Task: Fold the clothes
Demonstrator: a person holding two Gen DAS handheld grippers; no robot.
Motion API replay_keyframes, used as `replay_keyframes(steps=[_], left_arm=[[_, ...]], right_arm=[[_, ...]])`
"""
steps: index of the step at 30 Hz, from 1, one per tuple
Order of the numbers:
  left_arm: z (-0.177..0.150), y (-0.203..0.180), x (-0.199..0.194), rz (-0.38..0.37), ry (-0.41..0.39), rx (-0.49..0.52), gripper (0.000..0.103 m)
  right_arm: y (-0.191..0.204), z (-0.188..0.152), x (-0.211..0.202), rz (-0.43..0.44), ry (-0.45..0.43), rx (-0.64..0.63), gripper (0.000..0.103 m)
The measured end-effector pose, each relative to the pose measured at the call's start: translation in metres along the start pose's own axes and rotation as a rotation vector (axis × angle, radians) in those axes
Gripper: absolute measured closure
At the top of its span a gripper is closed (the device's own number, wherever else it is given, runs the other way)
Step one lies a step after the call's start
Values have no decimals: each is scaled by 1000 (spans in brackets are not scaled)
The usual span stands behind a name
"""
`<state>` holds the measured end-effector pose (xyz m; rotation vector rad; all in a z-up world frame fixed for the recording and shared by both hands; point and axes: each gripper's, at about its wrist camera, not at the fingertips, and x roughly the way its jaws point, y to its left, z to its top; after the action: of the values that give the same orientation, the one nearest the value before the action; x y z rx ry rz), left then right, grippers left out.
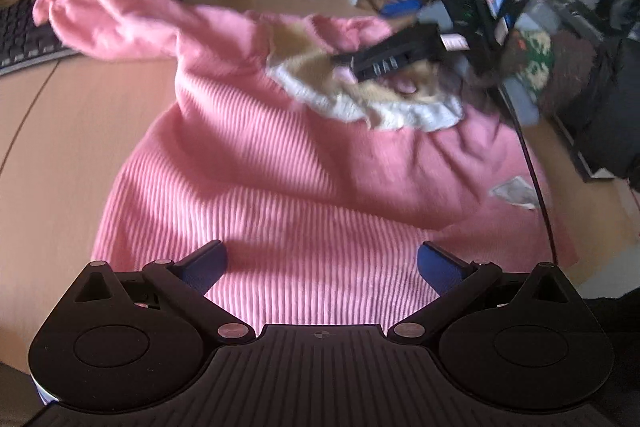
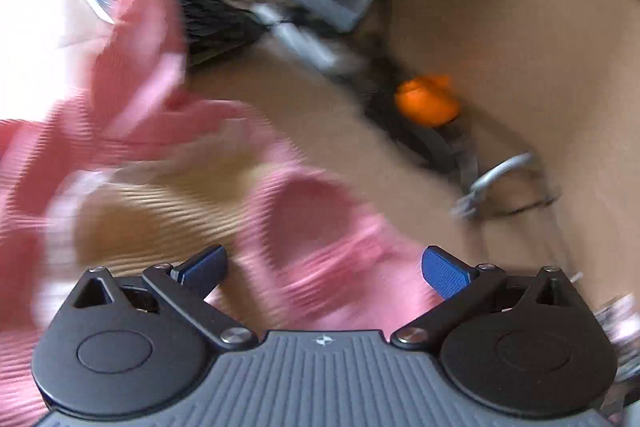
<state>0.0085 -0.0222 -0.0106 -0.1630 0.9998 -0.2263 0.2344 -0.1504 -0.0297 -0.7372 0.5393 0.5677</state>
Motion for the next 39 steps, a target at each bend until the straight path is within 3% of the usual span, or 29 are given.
replay_keyframes(steps=[3, 5, 8, 12, 15, 16, 19, 22, 26, 31, 35, 39], left_arm=[[0, -2, 10, 24, 40, -6, 0], [1, -6, 12, 44, 52, 24, 0], [7, -9, 8, 45, 47, 36, 0], [24, -12, 1, 32, -40, 43, 0], [42, -10, 14, 129, -81, 46, 0], [47, -9, 19, 155, -85, 47, 0], [53, -5, 32, 138, -38, 52, 0], [59, -2, 46, 122, 8, 57, 0], [59, 0, 53, 107, 31, 84, 0], [52, -3, 53, 116, 6, 117, 0], [50, -13, 56, 162, 35, 188, 0], [43, -7, 47, 148, 60, 216, 0]], right_arm=[[9, 0, 19, -190, -20, -73, 0], [4, -1, 20, -199, -15, -32, 0], [-26, -3, -16, -95, -21, 194, 0], [-66, -43, -83, 235, -5, 610, 0], [-58, -83, -117, 294, 30, 768, 0], [-49, -91, -127, 277, 43, 774, 0], [-22, -112, -147, 228, 91, 768, 0], [-6, -123, -143, 241, 163, 835, 0], [0, -133, -143, 212, 173, 909, 0], [13, -132, -145, 160, 166, 851, 0], [26, -127, -149, 110, 213, 796, 0], [34, -128, -157, 127, 218, 772, 0]])
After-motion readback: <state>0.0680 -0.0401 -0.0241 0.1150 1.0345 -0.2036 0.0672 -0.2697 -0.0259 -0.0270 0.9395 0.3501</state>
